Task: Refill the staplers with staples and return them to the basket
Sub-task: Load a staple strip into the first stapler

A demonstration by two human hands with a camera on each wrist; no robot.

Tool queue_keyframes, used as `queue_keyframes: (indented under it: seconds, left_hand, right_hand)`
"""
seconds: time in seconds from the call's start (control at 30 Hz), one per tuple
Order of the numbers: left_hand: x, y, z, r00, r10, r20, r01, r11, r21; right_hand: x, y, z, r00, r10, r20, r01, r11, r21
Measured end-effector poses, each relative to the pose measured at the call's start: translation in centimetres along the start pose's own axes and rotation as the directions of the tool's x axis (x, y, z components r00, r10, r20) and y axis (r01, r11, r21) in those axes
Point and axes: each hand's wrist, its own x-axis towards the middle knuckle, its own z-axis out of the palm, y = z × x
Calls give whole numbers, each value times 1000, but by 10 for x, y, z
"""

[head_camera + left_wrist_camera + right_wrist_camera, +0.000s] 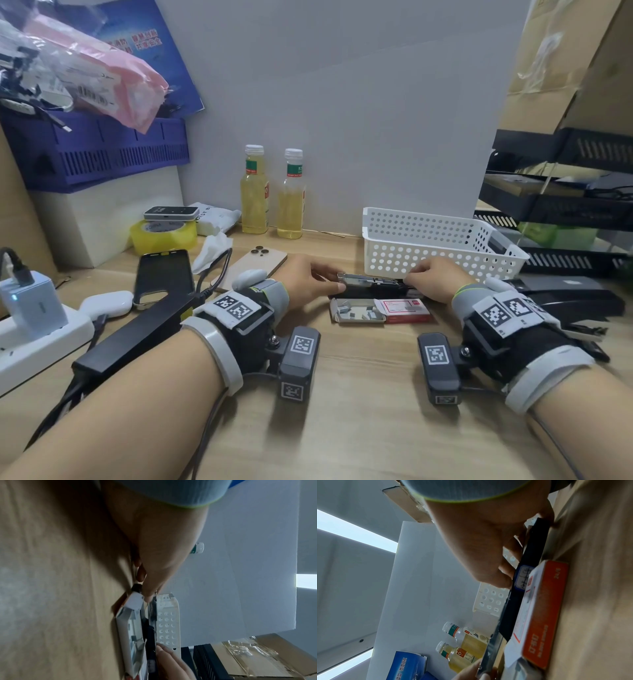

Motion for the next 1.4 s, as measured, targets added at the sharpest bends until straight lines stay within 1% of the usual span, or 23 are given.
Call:
queue_keyframes:
  seconds: [0.13,0.17,0.23,0.3,0.37,0.4,0.43,0.5,0.57,0.67,0.73,0.77,0.87,1.0,1.1,1.2,1.3,1.4]
  left_hand:
    - [3,-2,1,999,-17,-50,20,998,57]
    - [3,-3,0,998,-26,-58,29,998,57]
    - [3,-3,-2,997,-39,-63,42,998,50]
    - [1,-2,-3,997,-40,-59,43,997,57]
    - [1,-2,-3,997,-47,-58,50,997,58]
    - [1,-1,-2,997,-56,-59,59,997,57]
    - [1,-1,-2,996,-63,-62,67,996,55]
    - [0,-1,-1,996,-68,-63,71,996,46]
    - [0,0,-1,996,-62,-57,64,998,26]
    - [1,-1,-1,998,-62,-29,63,997,37]
    - [3,-2,1,999,-45,22,45,999,24]
    - [4,-2,2,998,-35,44,36,999,-9]
    - [5,0,4,997,-54,51,60,993,-105]
    - [4,4,4,995,-96,3,96,992,-84]
    - [5,4,6,996,-90,-17,88,990,-112]
    - [6,5,4,996,-79,-36,73,989,-130]
    - [6,5,3,996,-70,-53,63,990,-127]
    - [5,8,2,993,-100,-57,92,987,-129]
  right_hand:
    - [-3,-2,-3,999,-4,-48,3,1000,-11]
    - [-3,-2,-4,997,-9,-80,10,1000,4]
    - [-4,-4,-5,982,-26,-186,33,999,38]
    - [-5,-10,-9,945,-67,-320,96,993,75]
    - [-8,-20,-12,888,-135,-440,207,971,119]
    - [-12,-26,-13,868,-167,-467,265,952,152]
    - [-17,-32,-11,862,-199,-466,322,925,200]
    - [-26,-42,-5,875,-271,-402,396,877,270]
    - [-29,-47,6,892,-332,-306,418,862,286]
    - [-26,-47,20,921,-355,-160,388,873,295]
    - [-22,-44,26,926,-373,-56,375,895,241]
    - [-20,-43,27,926,-377,-14,371,903,218]
    - [-19,-39,25,924,-381,31,364,901,235]
    - [-20,-37,24,916,-397,52,373,894,246]
    - [-20,-35,23,927,-366,86,335,908,250]
    - [-17,-32,20,958,-266,111,232,941,248]
    - [-13,-27,13,971,-171,164,145,977,159]
    - [-16,-25,5,961,-158,226,149,987,54]
